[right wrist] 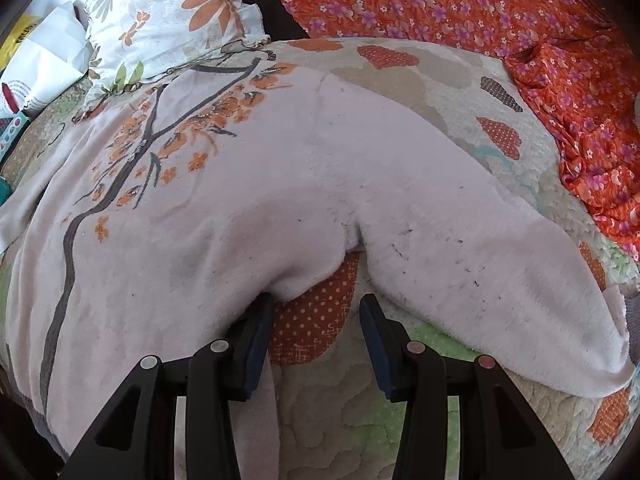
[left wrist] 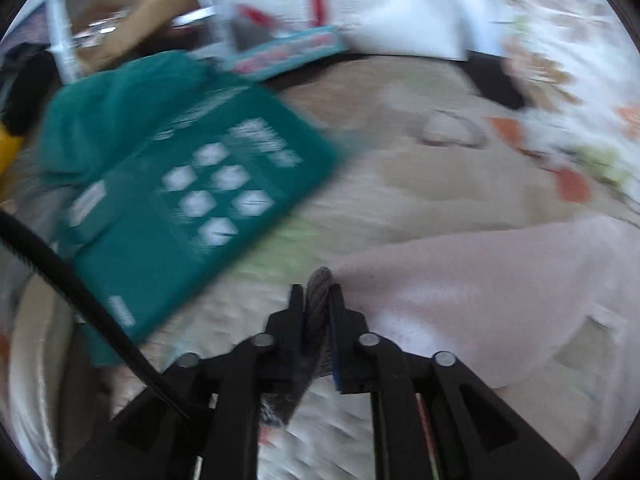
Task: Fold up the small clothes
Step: 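Grasp the grey cuff of the sleeve with the left tool and lift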
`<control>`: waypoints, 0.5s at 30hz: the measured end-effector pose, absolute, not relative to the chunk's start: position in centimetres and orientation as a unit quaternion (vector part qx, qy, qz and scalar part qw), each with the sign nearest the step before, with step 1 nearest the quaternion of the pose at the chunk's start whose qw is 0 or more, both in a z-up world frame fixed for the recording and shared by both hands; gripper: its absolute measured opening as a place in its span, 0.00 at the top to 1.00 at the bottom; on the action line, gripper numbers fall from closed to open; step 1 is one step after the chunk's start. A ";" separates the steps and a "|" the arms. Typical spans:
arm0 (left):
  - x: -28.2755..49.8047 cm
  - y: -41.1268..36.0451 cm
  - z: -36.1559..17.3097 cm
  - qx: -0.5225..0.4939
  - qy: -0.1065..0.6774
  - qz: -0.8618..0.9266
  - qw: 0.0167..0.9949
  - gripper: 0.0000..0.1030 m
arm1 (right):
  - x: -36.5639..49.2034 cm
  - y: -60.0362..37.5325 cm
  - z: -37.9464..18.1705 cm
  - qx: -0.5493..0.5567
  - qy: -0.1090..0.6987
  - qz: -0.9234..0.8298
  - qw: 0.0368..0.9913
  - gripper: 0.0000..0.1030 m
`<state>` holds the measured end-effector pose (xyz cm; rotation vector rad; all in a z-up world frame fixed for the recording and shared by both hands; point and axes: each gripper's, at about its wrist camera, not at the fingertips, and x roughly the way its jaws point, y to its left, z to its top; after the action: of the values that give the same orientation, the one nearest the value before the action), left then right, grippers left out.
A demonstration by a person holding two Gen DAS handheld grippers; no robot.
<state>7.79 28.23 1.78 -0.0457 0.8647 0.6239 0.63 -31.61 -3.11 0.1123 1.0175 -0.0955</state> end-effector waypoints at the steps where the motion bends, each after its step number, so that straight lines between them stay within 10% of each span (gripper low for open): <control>1: 7.7 29.0 1.5 -0.019 0.416 0.313 0.854 0.75 | 0.6 -31.5 -2.9 0.057 0.485 -0.044 0.872 0.53; 7: 3.7 31.7 3.4 -0.113 0.382 0.336 0.854 0.40 | -1.3 -30.3 -1.4 0.059 0.466 -0.019 0.882 0.53; 15: 2.8 31.8 0.5 -0.338 0.412 0.157 0.831 0.33 | -2.6 -31.2 -0.2 0.094 0.449 -0.008 0.889 0.52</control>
<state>2.85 31.76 0.55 -0.7170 0.8744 0.3334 -2.57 -31.21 -0.16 0.1952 0.9327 -0.0157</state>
